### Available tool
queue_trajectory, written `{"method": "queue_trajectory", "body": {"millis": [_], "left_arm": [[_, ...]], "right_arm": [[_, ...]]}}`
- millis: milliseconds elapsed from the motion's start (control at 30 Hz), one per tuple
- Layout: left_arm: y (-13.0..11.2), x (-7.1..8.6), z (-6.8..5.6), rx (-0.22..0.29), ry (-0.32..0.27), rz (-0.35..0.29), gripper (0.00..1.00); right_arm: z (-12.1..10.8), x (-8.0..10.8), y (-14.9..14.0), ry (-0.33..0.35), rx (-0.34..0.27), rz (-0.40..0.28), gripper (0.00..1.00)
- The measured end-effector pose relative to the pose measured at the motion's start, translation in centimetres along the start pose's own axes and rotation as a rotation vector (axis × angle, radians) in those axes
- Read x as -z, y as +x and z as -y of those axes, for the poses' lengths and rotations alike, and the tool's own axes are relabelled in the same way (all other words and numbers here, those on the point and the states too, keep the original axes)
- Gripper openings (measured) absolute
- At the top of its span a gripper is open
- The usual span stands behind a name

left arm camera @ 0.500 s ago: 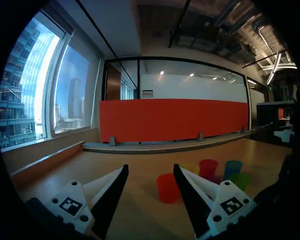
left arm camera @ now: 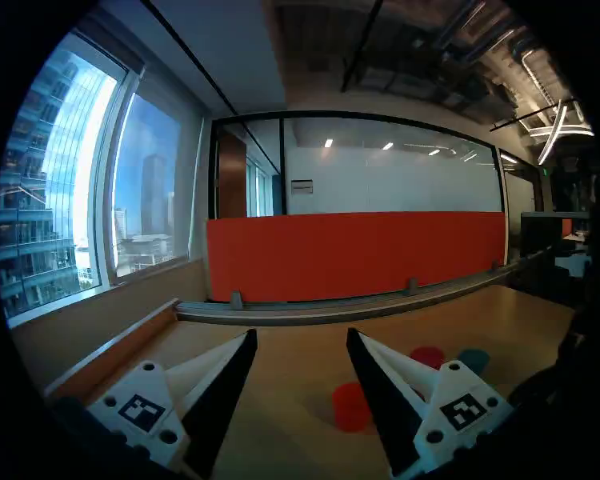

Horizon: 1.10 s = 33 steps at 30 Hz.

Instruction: Pour water

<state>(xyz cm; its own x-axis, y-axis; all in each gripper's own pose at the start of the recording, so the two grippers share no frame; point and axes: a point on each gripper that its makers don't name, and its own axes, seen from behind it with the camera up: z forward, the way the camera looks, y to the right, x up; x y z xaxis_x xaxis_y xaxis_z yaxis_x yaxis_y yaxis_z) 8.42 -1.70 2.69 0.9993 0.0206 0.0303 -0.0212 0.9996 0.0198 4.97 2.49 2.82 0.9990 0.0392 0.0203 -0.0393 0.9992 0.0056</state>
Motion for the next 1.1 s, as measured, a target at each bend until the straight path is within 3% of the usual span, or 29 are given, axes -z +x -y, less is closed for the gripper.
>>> {"method": "queue_trajectory", "body": {"millis": [300, 500, 733, 1100], "left_arm": [[4.2, -0.6, -0.3, 0.012, -0.049, -0.004, 0.82], [5.7, -0.9, -0.4, -0.012, -0.08, 0.003, 0.82], [6.1, -1.2, -2.4, -0.034, -0.17, 0.013, 0.82], [6.8, -0.1, -6.0, -0.025, -0.374, 0.006, 0.82]], "right_arm": [[0.4, -0.1, 3.9, 0.016, 0.024, -0.01, 1.0], [1.4, -0.1, 5.1, 0.052, 0.024, -0.02, 1.0], [3.4, 0.0, 5.3, 0.156, 0.008, -0.015, 1.0], [7.1, 1.4, 6.8, 0.379, 0.042, -0.035, 1.0]]}}
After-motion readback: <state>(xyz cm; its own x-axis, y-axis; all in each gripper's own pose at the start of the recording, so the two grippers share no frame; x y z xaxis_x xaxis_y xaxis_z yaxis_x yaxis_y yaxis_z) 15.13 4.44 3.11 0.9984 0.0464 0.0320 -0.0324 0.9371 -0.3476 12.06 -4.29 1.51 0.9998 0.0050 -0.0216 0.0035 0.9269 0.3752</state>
